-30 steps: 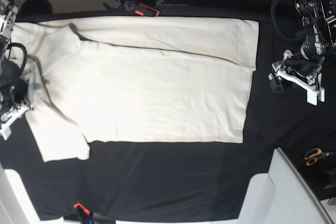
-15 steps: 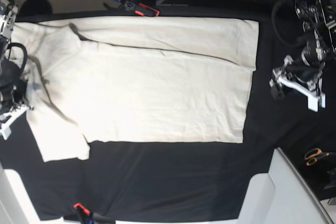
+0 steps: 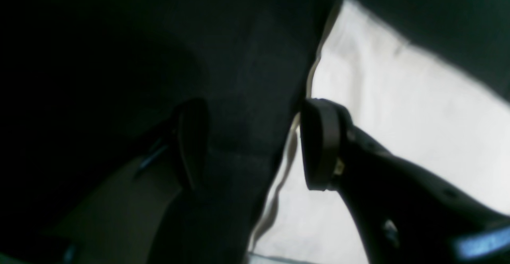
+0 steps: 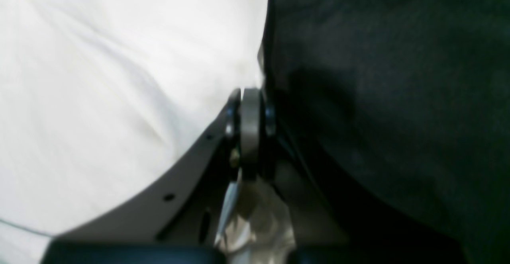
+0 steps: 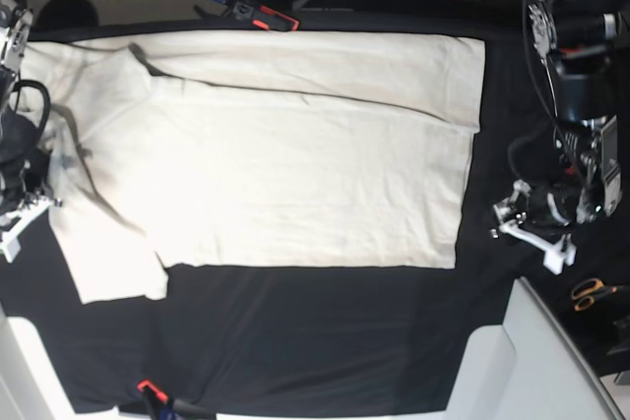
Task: Fold the T-shirt properly
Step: 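Lower left gripper onto the other hem corner and grasp it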
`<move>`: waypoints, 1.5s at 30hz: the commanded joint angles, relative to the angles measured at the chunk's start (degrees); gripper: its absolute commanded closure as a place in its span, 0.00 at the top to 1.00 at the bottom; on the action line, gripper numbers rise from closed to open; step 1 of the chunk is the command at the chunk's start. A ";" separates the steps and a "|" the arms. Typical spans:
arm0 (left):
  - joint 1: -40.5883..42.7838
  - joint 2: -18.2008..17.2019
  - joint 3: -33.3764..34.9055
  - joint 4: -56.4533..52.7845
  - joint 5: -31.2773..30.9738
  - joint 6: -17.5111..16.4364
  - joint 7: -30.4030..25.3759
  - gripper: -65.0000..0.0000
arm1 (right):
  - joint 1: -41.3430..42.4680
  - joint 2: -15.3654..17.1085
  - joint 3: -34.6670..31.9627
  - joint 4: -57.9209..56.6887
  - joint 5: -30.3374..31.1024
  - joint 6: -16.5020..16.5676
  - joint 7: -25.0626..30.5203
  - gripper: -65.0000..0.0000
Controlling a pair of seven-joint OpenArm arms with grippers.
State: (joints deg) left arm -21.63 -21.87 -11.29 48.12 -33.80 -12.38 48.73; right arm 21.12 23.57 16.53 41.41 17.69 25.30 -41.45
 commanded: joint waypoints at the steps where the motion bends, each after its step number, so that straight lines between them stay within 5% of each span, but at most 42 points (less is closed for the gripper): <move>1: -3.74 -0.59 1.66 -0.87 -1.14 -1.99 -2.53 0.55 | 1.51 1.17 0.21 1.10 0.37 0.15 0.70 0.00; 8: -11.91 -0.59 9.05 -19.59 -1.14 -2.69 -13.78 0.55 | 1.42 1.35 0.21 1.10 0.37 0.15 0.70 0.00; 18: -14.28 0.29 13.27 -27.59 -1.14 -2.78 -21.87 0.55 | 1.42 1.26 0.21 1.10 0.37 0.15 0.70 0.00; 21: -14.64 1.78 17.40 -28.56 -1.41 -2.78 -22.49 0.55 | 1.42 1.26 0.21 1.10 0.37 0.15 0.70 0.00; 36: -14.64 7.05 17.22 -28.47 -1.41 -2.78 -22.93 0.54 | 1.42 1.61 0.21 1.10 0.37 0.15 0.62 0.00; 38: -14.28 7.05 17.31 -28.82 -1.49 -2.78 -23.98 0.40 | 1.42 1.61 0.21 1.10 0.37 0.15 0.62 0.00; 41: -12.88 6.97 17.31 -28.91 -1.58 -2.78 -25.04 0.02 | 1.16 1.61 0.21 1.10 0.37 0.15 0.62 0.00; 45: -12.61 6.70 17.22 -28.91 -1.67 -2.69 -24.60 0.00 | 0.72 1.53 0.21 1.10 0.37 0.15 0.62 0.00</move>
State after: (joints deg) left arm -33.47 -14.76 5.82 19.00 -36.38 -15.46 22.26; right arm 20.58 23.70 16.51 41.54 17.72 25.32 -41.58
